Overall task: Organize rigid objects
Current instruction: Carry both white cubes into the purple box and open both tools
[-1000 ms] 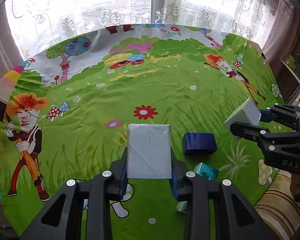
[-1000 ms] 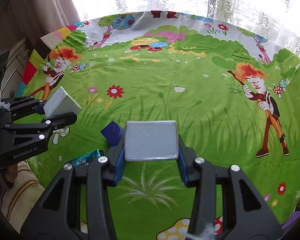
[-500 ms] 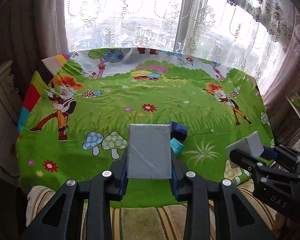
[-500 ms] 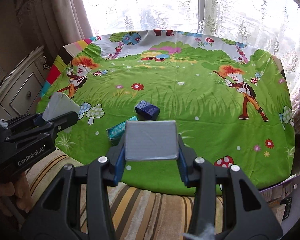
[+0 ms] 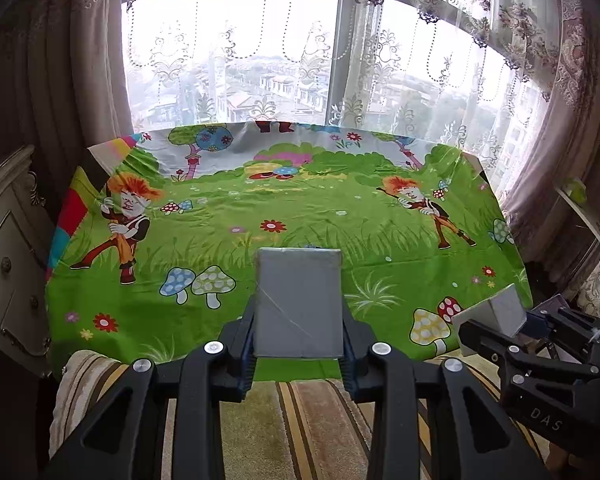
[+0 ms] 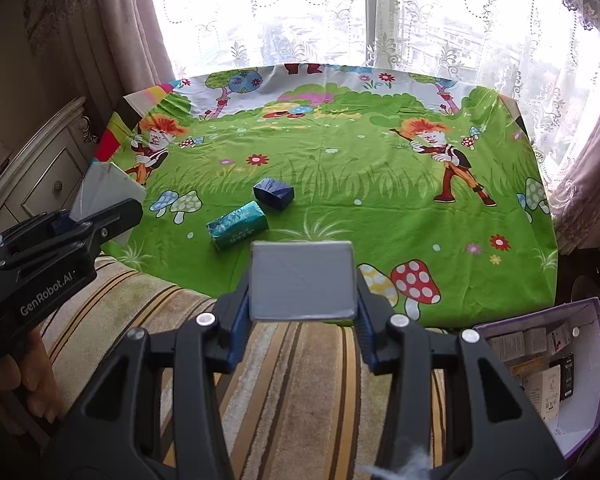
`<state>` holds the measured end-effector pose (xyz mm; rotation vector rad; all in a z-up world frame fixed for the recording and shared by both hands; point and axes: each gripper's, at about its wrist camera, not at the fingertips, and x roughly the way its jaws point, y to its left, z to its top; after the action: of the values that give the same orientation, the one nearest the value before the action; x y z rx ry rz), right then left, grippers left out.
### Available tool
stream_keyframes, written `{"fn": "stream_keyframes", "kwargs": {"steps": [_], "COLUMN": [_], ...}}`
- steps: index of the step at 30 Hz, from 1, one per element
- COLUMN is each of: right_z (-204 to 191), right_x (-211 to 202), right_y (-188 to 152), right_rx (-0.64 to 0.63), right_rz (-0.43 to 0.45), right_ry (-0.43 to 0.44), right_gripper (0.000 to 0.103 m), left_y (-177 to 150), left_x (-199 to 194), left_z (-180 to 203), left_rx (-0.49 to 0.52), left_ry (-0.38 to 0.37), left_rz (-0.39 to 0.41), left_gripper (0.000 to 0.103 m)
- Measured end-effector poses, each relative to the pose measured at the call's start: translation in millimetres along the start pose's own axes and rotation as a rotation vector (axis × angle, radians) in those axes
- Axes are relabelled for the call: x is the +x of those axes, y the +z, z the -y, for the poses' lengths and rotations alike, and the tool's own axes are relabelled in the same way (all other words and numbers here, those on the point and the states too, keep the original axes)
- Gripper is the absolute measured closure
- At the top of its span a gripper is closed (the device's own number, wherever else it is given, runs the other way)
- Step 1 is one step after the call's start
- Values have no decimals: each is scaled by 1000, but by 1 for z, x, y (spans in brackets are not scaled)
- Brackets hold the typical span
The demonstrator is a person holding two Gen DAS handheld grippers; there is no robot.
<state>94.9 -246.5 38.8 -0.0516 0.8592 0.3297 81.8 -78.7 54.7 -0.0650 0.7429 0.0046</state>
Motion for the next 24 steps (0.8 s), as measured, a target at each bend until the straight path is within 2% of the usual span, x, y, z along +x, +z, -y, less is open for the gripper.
{"fn": "stream_keyframes", "kwargs": {"steps": [16, 24], "right_z": [26, 51], "right_x": [-29, -46], "right_y": [-19, -33], "right_rx": [32, 68], "right_rz": [22, 26], "right_ry": [-28, -79], "right_gripper": [55, 55], "left_y": [-4, -9], "left_x": [-14, -15], "left_z": [33, 60], "left_rx": [76, 134], "left_ry": [-54, -171], "left_rz": [6, -31], "left_gripper": [68, 68]}}
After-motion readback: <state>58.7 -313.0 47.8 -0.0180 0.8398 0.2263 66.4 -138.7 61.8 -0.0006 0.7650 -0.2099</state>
